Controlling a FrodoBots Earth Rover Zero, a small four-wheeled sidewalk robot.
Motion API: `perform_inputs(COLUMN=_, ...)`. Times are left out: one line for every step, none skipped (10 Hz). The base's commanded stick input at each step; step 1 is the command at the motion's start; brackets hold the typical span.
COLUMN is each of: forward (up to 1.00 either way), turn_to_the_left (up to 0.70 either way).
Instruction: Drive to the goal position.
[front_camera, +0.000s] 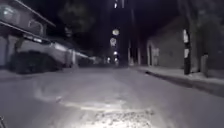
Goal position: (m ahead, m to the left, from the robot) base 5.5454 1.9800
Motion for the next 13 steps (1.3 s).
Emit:
perform_inputs(forward=0.84, turn_to_the_left=0.04)
perform_inputs(forward=0.84, turn_to_the_left=0.04)
perform_inputs(forward=0.84, turn_to_the_left=0.04)
perform_inputs(forward=0.84, turn_to_the_left=0.04)
perform_inputs(forward=0.84, turn_to_the_left=0.04)
perform_inputs(forward=0.84, turn_to_the_left=0.04)
perform_inputs(forward=0.84, turn_to_the_left=0.04)
perform_inputs(forward=0.84, turn_to_the_left=0.04)
perform_inputs(forward=0.84, turn_to_the_left=0.04)
perform_inputs(forward=0.84, turn_to_the_left=0.04)
perform_inputs(forward=0.84, turn_to_the_left=0.04)
perform_inputs(forward=0.84, turn_to_the_left=0.04)
perform_inputs(forward=0.84, turn_to_the_left=0.04)
